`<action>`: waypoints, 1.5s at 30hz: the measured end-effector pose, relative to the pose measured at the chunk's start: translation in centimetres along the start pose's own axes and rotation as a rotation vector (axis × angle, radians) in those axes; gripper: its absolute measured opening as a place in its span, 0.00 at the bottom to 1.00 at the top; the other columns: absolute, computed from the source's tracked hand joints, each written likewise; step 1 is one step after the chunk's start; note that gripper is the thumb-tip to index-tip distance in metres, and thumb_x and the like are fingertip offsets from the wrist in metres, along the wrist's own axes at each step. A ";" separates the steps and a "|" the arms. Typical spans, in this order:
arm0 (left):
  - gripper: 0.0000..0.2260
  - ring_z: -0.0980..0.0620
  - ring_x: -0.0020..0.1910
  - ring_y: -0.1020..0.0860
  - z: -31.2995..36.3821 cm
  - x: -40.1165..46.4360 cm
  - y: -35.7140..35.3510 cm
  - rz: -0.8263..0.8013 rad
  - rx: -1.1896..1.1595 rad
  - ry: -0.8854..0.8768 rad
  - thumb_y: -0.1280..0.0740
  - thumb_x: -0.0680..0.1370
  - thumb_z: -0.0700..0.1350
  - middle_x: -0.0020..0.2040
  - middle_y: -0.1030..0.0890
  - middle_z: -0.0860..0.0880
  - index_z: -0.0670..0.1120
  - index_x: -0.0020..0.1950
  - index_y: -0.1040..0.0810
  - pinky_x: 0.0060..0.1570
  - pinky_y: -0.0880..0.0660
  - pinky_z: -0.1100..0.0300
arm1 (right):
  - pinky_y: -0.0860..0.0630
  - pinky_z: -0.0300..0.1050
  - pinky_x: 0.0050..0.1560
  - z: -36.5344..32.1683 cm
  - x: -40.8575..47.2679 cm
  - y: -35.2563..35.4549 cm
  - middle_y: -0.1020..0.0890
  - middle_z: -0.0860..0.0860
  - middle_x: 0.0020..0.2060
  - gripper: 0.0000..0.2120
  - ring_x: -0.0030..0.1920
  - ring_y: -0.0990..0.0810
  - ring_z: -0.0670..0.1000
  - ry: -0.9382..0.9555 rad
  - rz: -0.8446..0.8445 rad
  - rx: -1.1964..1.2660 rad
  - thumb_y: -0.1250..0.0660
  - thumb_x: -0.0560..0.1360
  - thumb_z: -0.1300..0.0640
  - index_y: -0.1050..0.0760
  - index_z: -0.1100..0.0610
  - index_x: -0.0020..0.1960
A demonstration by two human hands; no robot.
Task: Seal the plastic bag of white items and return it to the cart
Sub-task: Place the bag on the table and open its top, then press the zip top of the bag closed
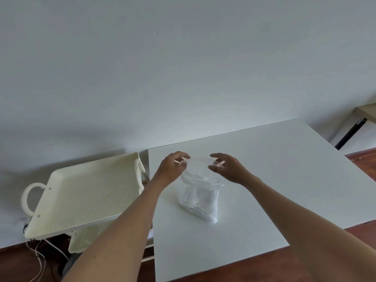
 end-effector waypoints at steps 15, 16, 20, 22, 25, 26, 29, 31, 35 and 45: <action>0.22 0.55 0.54 0.19 -0.5 -0.6 2.0 -0.064 -0.206 0.083 0.45 0.76 0.37 0.56 0.15 0.58 0.55 0.48 0.13 0.47 0.23 0.60 | 0.19 0.43 0.50 2.7 -6.7 -0.5 0.16 0.42 0.50 0.12 0.50 0.15 0.47 0.205 0.245 0.210 0.28 0.77 0.43 0.14 0.46 0.56; 0.23 0.54 0.55 0.20 -0.6 -0.5 2.1 -0.073 -0.185 0.079 0.46 0.77 0.37 0.56 0.15 0.60 0.55 0.48 0.13 0.46 0.23 0.60 | 0.19 0.43 0.50 2.6 -6.8 -0.5 0.16 0.41 0.50 0.12 0.50 0.15 0.47 0.213 0.235 0.199 0.29 0.77 0.43 0.14 0.46 0.56; 0.24 0.57 0.59 0.21 -1.2 -0.3 2.5 -0.106 -0.106 0.074 0.42 0.77 0.34 0.57 0.16 0.61 0.59 0.51 0.14 0.47 0.23 0.63 | 0.21 0.43 0.50 2.6 -7.3 -0.4 0.17 0.41 0.51 0.14 0.49 0.16 0.46 0.269 0.192 0.101 0.26 0.74 0.42 0.15 0.46 0.57; 0.23 0.56 0.54 0.19 -1.7 -0.3 2.7 -0.122 -0.054 0.072 0.40 0.78 0.34 0.58 0.16 0.60 0.59 0.54 0.14 0.50 0.22 0.62 | 0.21 0.43 0.49 2.7 -7.4 -0.5 0.17 0.41 0.51 0.15 0.49 0.17 0.46 0.292 0.185 0.063 0.24 0.73 0.43 0.15 0.46 0.58; 0.22 0.53 0.43 0.22 -2.4 -0.2 3.1 -0.150 -0.012 0.078 0.37 0.79 0.34 0.55 0.14 0.52 0.60 0.57 0.14 0.51 0.23 0.56 | 0.21 0.43 0.48 2.9 -7.2 -0.7 0.16 0.41 0.49 0.14 0.47 0.17 0.45 0.320 0.185 0.004 0.23 0.72 0.43 0.14 0.48 0.55; 0.21 0.54 0.42 0.21 -2.5 -0.3 3.2 -0.165 -0.010 0.077 0.36 0.79 0.35 0.55 0.14 0.55 0.60 0.57 0.15 0.52 0.23 0.56 | 0.21 0.43 0.47 2.9 -7.1 -0.6 0.16 0.42 0.49 0.13 0.46 0.17 0.45 0.321 0.187 0.000 0.23 0.72 0.44 0.14 0.49 0.53; 0.17 0.53 0.47 0.17 -2.7 -0.4 3.5 -0.192 -0.021 0.086 0.31 0.79 0.37 0.59 0.16 0.61 0.59 0.58 0.16 0.51 0.22 0.60 | 0.21 0.45 0.47 3.2 -6.5 -0.3 0.15 0.43 0.48 0.08 0.45 0.16 0.45 0.289 0.203 0.028 0.23 0.73 0.48 0.13 0.52 0.47; 0.14 0.51 0.48 0.16 -2.8 -0.6 3.7 -0.190 -0.028 0.101 0.27 0.77 0.40 0.57 0.16 0.63 0.58 0.57 0.15 0.47 0.22 0.62 | 0.21 0.45 0.46 3.5 -6.0 0.1 0.14 0.44 0.47 0.06 0.44 0.15 0.46 0.260 0.225 0.053 0.22 0.73 0.52 0.13 0.54 0.46; 0.11 0.56 0.45 0.17 -3.0 -1.2 4.1 -0.174 0.014 0.108 0.23 0.75 0.44 0.54 0.14 0.60 0.57 0.55 0.14 0.49 0.22 0.60 | 0.22 0.41 0.45 3.8 -5.3 0.9 0.13 0.44 0.44 0.03 0.42 0.16 0.47 0.182 0.250 0.124 0.22 0.73 0.55 0.13 0.54 0.46; 0.04 0.60 0.39 0.19 -1.7 -2.2 5.6 -0.070 0.154 0.062 0.25 0.77 0.49 0.41 0.13 0.51 0.52 0.49 0.13 0.44 0.24 0.60 | 0.26 0.28 0.40 2.2 -2.9 3.7 0.13 0.49 0.38 0.07 0.40 0.15 0.43 0.080 0.140 0.093 0.24 0.75 0.53 0.15 0.57 0.46</action>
Point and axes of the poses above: each hand's wrist, its own x-axis towards the middle knuckle, its own y-axis out of the back of the hand, z = x × y, the point moved 2 cm from there along x, towards the middle knuckle
